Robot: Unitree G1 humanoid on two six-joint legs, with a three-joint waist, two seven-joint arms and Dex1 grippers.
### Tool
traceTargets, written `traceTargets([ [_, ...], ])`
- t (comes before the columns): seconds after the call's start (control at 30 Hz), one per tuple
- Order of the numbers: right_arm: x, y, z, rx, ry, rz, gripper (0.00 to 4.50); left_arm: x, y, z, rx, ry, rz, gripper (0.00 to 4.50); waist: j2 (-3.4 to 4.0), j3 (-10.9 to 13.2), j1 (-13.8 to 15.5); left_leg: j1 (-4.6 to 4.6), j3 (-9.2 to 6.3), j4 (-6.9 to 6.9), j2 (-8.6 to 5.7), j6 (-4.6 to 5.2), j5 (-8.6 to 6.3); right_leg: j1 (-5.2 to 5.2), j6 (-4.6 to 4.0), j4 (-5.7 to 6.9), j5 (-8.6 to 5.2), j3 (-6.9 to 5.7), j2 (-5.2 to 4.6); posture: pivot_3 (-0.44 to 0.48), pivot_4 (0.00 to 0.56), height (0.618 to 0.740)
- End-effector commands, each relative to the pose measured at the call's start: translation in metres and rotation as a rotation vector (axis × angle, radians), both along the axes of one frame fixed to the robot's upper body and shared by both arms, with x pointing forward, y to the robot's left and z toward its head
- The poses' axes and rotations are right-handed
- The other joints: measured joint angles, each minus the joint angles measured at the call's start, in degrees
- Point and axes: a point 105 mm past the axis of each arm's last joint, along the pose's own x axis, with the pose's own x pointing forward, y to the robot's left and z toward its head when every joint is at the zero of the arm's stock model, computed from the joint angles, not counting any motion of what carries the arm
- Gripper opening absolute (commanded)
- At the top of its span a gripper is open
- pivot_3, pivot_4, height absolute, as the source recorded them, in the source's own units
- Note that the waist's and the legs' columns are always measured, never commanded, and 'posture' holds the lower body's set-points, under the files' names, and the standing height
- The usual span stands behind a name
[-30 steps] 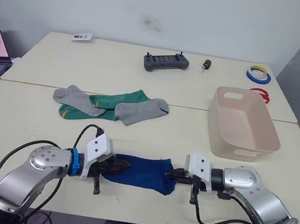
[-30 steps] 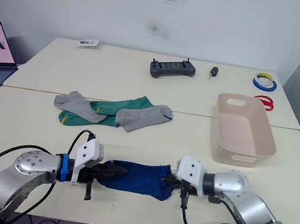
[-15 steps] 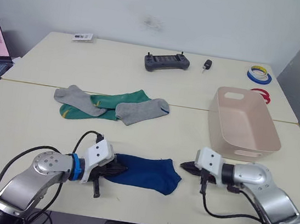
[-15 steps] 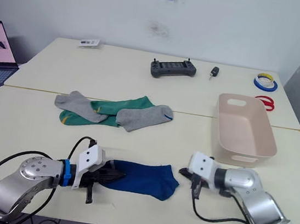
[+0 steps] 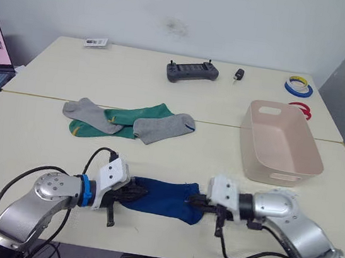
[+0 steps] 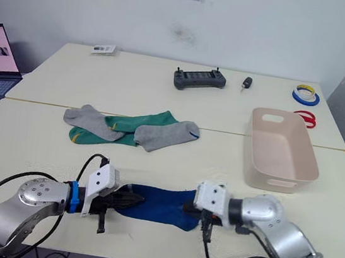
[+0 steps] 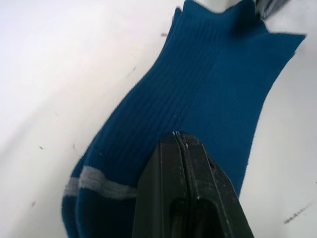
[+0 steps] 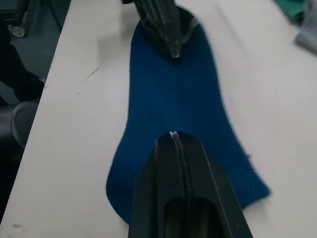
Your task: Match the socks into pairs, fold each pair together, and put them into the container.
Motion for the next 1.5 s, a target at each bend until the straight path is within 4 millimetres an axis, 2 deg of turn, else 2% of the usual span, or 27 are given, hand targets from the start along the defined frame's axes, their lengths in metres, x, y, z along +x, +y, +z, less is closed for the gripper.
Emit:
traceTargets([
  [0.03, 0.004, -0.005, -0.011, -0.052, -0.030, -0.033, 0.03, 0.004, 0.005, -0.004, 0.010, -0.004, 0.034, 0.00, 0.00, 0.00, 0.01, 0.00, 0.00, 0.00, 0.00, 0.00, 0.00, 0.00, 0.00, 0.00, 0.00, -0.01, 0.00, 0.000, 0.150, 0.740],
  [0.17, 0.012, -0.028, -0.019, -0.118, -0.045, -0.090, 0.03, 0.000, 0.012, -0.016, 0.048, 0.014, 0.038, 0.00, 0.01, -0.01, 0.02, 0.03, 0.02, -0.01, 0.00, 0.00, 0.00, 0.02, 0.00, 0.00, 0.00, -0.01, -0.01, 0.000, 0.150, 0.740],
  [0.3, 0.017, -0.040, -0.009, -0.096, -0.062, -0.131, 0.03, -0.002, 0.012, -0.021, 0.049, 0.019, 0.039, 0.00, 0.01, -0.01, 0.02, 0.16, 0.02, 0.00, 0.00, 0.00, 0.00, 0.14, 0.00, 0.00, 0.00, 0.01, -0.01, 0.000, 0.150, 0.740],
  [0.4, 0.012, -0.044, 0.007, -0.004, 0.002, -0.170, 0.03, -0.003, 0.011, -0.022, 0.048, 0.020, 0.038, 0.00, 0.01, -0.02, 0.03, 0.19, 0.01, -0.03, 0.01, 0.01, 0.00, 0.17, 0.00, 0.00, 0.00, 0.02, -0.01, 0.000, 0.150, 0.740],
  [0.53, 0.006, -0.048, 0.018, 0.083, 0.097, -0.236, 0.89, -0.003, 0.011, -0.023, 0.050, 0.019, 0.034, 0.00, 0.02, -0.02, 0.04, 0.18, 0.01, -0.04, 0.01, 0.01, 0.01, 0.18, 0.00, 0.00, 0.00, 0.03, -0.01, 0.000, 0.150, 0.740],
  [0.67, 0.013, -0.052, 0.009, 0.079, 0.126, -0.357, 2.27, -0.004, 0.011, -0.025, 0.053, 0.021, 0.028, 0.00, 0.02, -0.02, 0.02, 0.22, 0.00, -0.04, 0.01, 0.01, 0.01, 0.22, 0.00, 0.00, 0.00, 0.04, -0.01, 0.000, 0.150, 0.740],
  [0.77, 0.008, -0.043, 0.000, 0.066, 0.164, -0.354, 3.37, -0.004, 0.010, -0.025, 0.051, 0.021, 0.026, 0.00, 0.05, -0.04, 0.02, 0.23, 0.02, -0.05, 0.00, 0.02, 0.01, 0.21, 0.00, 0.01, 0.00, 0.06, -0.01, 0.000, 0.150, 0.740],
  [0.93, 0.004, -0.032, -0.017, 0.032, 0.191, -0.374, 3.37, -0.003, 0.008, -0.023, 0.040, 0.019, 0.029, 0.00, 0.06, -0.07, 0.02, 0.23, 0.02, -0.06, 0.00, 0.02, 0.01, 0.20, 0.01, 0.00, 0.00, 0.06, -0.01, 0.000, 0.150, 0.740],
  [1.03, 0.002, -0.026, -0.017, 0.038, 0.187, -0.361, 2.78, -0.002, 0.008, -0.021, 0.033, 0.016, 0.034, 0.00, 0.05, -0.11, -0.02, 0.28, 0.03, -0.06, 0.01, 0.02, 0.01, 0.23, 0.01, 0.00, -0.01, 0.06, -0.01, 0.000, 0.150, 0.740],
  [1.13, 0.000, -0.023, -0.016, 0.042, 0.191, -0.350, 1.77, -0.002, 0.008, -0.019, 0.026, 0.012, 0.040, 0.00, 0.06, -0.11, -0.02, 0.34, 0.02, -0.08, 0.02, 0.02, 0.01, 0.28, 0.01, 0.00, -0.01, 0.05, 0.00, 0.000, 0.150, 0.740],
  [1.3, 0.003, -0.033, -0.012, 0.031, 0.182, -0.363, 0.03, -0.001, 0.007, -0.010, -0.011, -0.006, 0.055, 0.00, 0.05, -0.11, -0.01, 0.33, 0.03, -0.09, 0.01, 0.02, 0.01, 0.28, 0.01, -0.02, -0.01, 0.06, 0.00, 0.000, 0.150, 0.740],
  [1.5, 0.020, -0.050, 0.006, 0.041, 0.140, -0.385, 0.03, 0.000, -0.002, 0.011, -0.063, -0.036, 0.019, 0.00, 0.04, -0.07, -0.01, 0.24, 0.02, -0.07, 0.00, 0.02, 0.01, 0.23, 0.01, -0.03, -0.01, 0.04, -0.01, 0.000, 0.150, 0.740],
])
